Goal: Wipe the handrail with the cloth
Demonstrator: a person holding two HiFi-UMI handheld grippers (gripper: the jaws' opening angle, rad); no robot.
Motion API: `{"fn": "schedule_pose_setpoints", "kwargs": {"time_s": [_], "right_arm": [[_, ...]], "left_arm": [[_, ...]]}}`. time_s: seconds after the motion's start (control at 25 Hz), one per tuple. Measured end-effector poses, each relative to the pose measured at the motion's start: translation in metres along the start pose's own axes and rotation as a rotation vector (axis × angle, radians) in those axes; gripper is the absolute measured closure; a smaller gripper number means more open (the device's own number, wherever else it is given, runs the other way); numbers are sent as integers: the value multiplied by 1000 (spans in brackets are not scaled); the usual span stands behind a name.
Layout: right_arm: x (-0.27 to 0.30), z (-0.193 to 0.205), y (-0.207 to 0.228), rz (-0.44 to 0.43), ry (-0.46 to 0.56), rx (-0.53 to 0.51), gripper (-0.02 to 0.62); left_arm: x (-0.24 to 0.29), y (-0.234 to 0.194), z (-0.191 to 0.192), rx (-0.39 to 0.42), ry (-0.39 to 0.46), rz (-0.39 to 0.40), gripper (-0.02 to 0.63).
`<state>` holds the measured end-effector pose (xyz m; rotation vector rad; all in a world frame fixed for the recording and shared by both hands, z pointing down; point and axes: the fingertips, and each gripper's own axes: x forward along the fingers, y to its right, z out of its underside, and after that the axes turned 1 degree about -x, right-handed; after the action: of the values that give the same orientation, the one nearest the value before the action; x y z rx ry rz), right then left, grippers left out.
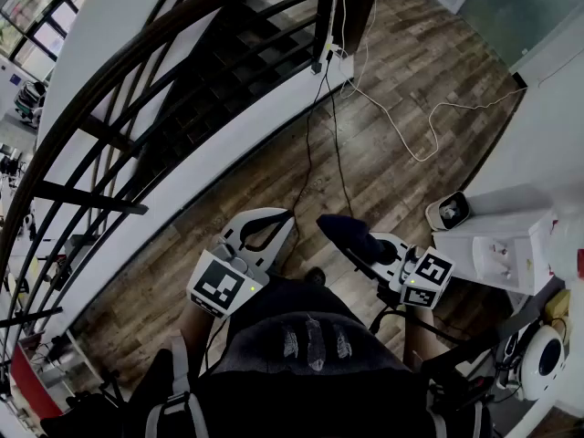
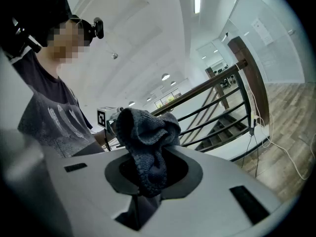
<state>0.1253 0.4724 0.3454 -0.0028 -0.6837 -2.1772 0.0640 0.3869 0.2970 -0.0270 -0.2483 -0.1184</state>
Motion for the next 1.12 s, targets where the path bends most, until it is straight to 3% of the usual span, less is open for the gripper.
{"fn": "schedule_pose_setpoints", "kwargs": {"time_s": [0.2, 0.36, 0.48, 0.56, 0.72, 0.84, 0.96, 1.04, 1.12], "right_arm": [[41, -15, 40, 13, -85, -117, 540], [92, -57, 90, -18, -102, -118, 540], [133, -101, 131, -25, -101, -113, 540], [153, -120, 171, 45, -141, -127, 540], [176, -123, 302, 326, -316, -181, 540], [191, -132, 415, 413, -361, -168, 540], [223, -181, 544, 497, -340, -227, 540], [259, -215, 630, 538, -313, -247, 540], [298, -228, 710, 567, -358, -301, 540]], "left_arm": [[14, -71, 5, -41, 18, -64, 598], [40, -160, 4, -94, 82, -116, 598], [64, -222, -5, -99, 86, -89, 598], [75, -255, -16, -108, 89, -62, 598], [104, -300, -17, -107, 23, -48, 598], [132, -319, 1, -141, -61, -80, 598], [162, -346, 14, -171, -131, -153, 598], [180, -368, 28, -233, -179, -208, 598], [196, -386, 41, -331, -201, -292, 598]]}}
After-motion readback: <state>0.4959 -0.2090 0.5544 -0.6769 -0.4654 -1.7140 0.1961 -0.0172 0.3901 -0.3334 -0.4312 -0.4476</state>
